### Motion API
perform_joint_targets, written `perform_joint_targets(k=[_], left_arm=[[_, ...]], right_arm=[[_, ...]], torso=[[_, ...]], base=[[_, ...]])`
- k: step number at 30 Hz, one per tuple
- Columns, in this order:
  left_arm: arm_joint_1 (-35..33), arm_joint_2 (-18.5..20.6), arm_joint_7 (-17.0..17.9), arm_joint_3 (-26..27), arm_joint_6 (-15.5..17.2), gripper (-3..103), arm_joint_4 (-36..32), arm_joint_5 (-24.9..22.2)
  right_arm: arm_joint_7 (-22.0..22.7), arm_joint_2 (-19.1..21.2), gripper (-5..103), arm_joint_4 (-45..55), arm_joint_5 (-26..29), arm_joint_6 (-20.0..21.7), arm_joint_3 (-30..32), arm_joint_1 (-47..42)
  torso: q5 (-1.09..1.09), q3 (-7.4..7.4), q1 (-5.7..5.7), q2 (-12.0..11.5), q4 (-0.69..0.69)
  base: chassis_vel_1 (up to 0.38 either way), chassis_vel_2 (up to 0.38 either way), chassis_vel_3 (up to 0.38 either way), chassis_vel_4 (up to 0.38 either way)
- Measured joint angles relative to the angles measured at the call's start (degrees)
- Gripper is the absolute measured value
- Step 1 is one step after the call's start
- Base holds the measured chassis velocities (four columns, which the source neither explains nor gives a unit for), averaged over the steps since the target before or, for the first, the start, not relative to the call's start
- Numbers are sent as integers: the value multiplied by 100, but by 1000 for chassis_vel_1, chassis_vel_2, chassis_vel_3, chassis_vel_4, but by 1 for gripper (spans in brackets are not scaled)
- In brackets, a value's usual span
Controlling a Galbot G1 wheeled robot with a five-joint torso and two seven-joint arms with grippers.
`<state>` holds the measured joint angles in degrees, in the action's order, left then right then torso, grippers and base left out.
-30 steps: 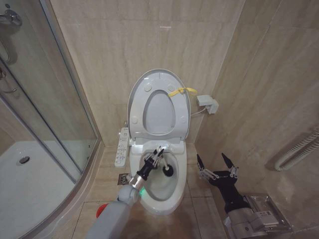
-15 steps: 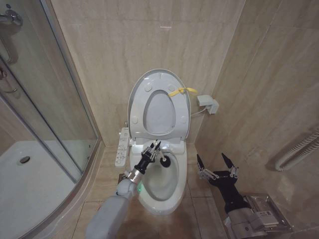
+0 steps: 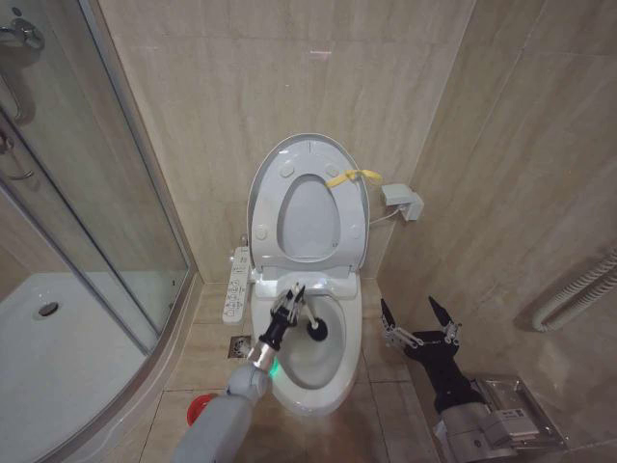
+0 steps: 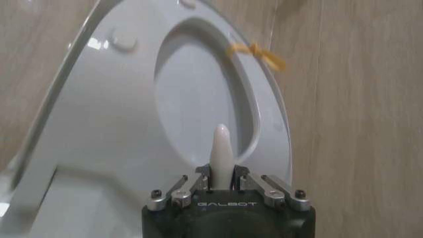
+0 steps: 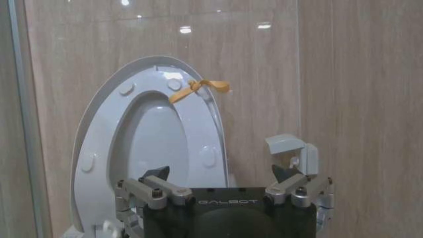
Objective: Open the toilet lid, clean the toilet bowl with a toilet brush, close the toilet lid, and flush.
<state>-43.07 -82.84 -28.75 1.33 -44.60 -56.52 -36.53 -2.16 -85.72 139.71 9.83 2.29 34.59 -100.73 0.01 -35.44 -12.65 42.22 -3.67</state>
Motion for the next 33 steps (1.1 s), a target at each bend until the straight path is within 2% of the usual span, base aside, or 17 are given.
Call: perform_joint_targets(k=[7, 18, 26, 33], left_arm=[[-5, -134, 58, -30, 102, 21, 18, -141], [-36, -82, 26, -26, 25, 21, 179, -150], [114, -524, 155, 99, 104, 21, 240, -9], [-86, -430, 85, 83, -8, 21, 393, 73]], right_arm=[[0, 0, 100, 0, 0, 0, 0, 0], [0, 0, 100, 0, 0, 0, 0, 0], [0, 0, 100, 0, 0, 0, 0, 0], [0, 0, 100, 0, 0, 0, 0, 0]], torso=[[-1, 0, 0, 0, 0], [-1, 0, 0, 0, 2], [0, 0, 0, 0, -1], [-1, 0, 0, 0, 2]], base=[[0, 0, 0, 0], [0, 0, 0, 0], [0, 0, 0, 0], [0, 0, 0, 0]])
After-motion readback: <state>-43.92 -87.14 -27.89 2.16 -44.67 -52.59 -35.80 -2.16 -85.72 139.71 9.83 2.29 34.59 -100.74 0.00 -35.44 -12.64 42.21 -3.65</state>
